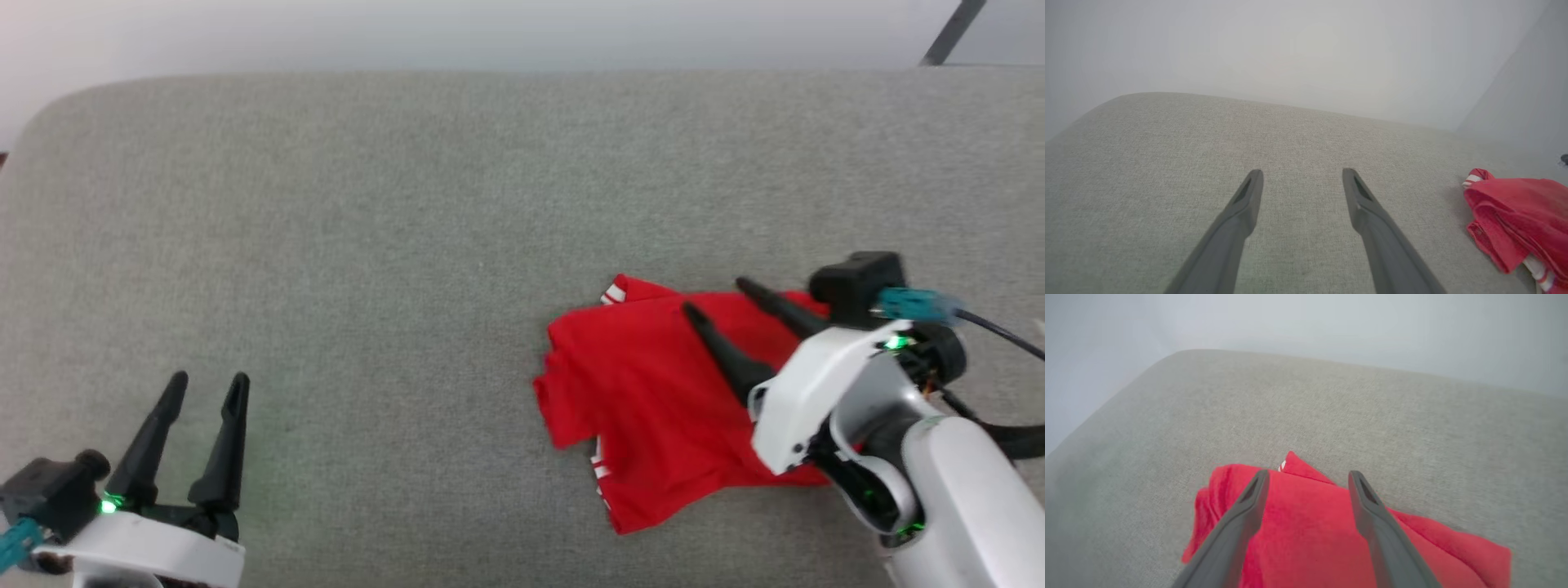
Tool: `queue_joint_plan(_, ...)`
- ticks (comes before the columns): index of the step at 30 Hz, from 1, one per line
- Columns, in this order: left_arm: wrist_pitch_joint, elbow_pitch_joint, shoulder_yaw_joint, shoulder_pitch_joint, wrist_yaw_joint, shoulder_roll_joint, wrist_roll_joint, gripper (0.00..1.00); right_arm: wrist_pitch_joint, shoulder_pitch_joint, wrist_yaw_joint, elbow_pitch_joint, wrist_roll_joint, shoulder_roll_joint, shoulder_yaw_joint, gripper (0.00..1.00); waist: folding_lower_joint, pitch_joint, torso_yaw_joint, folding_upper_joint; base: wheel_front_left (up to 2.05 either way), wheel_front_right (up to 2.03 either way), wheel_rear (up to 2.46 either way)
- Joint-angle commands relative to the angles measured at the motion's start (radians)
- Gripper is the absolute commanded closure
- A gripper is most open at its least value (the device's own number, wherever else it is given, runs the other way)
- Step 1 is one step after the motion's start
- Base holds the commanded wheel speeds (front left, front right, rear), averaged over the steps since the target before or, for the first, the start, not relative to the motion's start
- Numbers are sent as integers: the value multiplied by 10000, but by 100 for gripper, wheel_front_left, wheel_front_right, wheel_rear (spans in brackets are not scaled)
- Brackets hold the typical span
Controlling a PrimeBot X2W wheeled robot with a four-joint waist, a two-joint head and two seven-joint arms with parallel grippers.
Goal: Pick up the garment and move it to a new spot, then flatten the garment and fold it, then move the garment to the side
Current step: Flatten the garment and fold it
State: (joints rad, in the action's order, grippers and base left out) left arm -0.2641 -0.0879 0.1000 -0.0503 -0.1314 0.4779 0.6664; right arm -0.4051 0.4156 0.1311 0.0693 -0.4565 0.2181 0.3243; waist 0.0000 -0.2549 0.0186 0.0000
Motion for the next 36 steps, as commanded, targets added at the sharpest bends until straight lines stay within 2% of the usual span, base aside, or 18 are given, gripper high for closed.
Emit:
queue_joint_plan(1,7,-52,15,153,18,8,-77,0,343,-185,-7,-11,-78,78,-121,0,0,296,-226,0,0,0,0)
queue_joint_plan(12,8,-641,180,441,18,-325,-298,0,3122,-928,-7,1294,19,709,-932,0,0,1322,-482,0,0,0,0)
queue_joint_plan(19,8,-775,-168,921,18,-601,-629,0,4758,-1620,-7,1821,339,552,-1689,0,0,1890,-525,0,0,0,0)
queue_joint_plan(27,8,-305,-726,1424,18,-821,-1092,0,5811,-2561,-7,1361,986,528,-2129,0,0,2018,-336,0,0,0,0)
queue_joint_plan(36,8,700,-1453,2244,18,-1095,-1574,0,6328,-3868,-7,204,1652,-32,-3265,0,0,1981,-194,0,0,0,0)
